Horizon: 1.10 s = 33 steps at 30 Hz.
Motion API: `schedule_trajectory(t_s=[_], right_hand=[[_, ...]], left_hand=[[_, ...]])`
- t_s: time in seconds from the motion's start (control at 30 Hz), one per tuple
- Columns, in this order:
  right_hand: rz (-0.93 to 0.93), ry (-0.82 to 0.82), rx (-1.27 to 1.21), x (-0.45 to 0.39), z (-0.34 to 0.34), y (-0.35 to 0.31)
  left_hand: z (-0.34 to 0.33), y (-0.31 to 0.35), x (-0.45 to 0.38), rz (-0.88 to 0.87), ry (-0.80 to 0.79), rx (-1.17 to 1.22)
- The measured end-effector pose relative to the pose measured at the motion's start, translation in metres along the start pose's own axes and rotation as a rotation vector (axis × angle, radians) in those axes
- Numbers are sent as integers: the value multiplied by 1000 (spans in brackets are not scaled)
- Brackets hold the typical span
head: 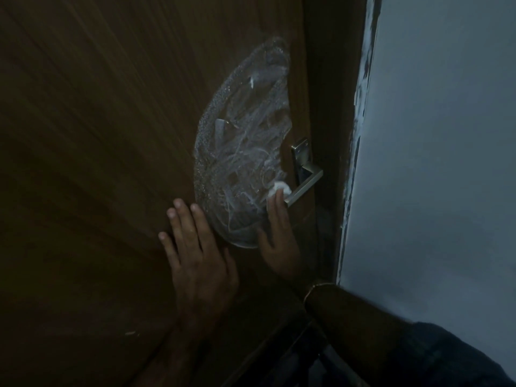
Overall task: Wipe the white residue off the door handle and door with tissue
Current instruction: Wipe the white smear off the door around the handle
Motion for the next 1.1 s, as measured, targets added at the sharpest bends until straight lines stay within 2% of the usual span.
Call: schedule_trajectory(t_s=[0.07, 0.27, 0.4, 0.47, 0.57, 0.87, 0.93, 1.0, 1.1], right_hand=[[11, -31, 60, 10, -1, 0], [5, 31, -40, -26, 10, -10], [-96, -5, -62, -15, -12, 7], [-142, 35, -158, -23, -11, 2], [-79, 130, -182, -23, -4, -20], [-180, 108, -369, -41, 10, -37], [-265, 38, -328, -31, 1, -29], [-322, 49, -373, -31, 0, -27], [-204, 141, -317, -43, 15, -53]], left_hand=[[1, -2, 0, -1, 7, 2], [-4, -3, -1, 0, -20, -11], [0, -2, 0, 14, -7, 1], [-1, -4, -1, 6, -16, -2], [-1, -3, 1, -5, -34, -31], [2, -3, 1, 25, -33, -12], [5, -5, 0, 32, -25, -12], [6, -7, -2, 26, -27, -10], [7, -5, -3, 12, -26, -16]])
Point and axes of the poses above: each hand's wrist, its own x-axis away from the middle knuckle, its own z-axis out of the back of the hand, y = z × x, the point moved 10 cm from there along -x, towards the middle knuckle, and after that the axes turned 10 degrees about -z, right-handed, at the moved point
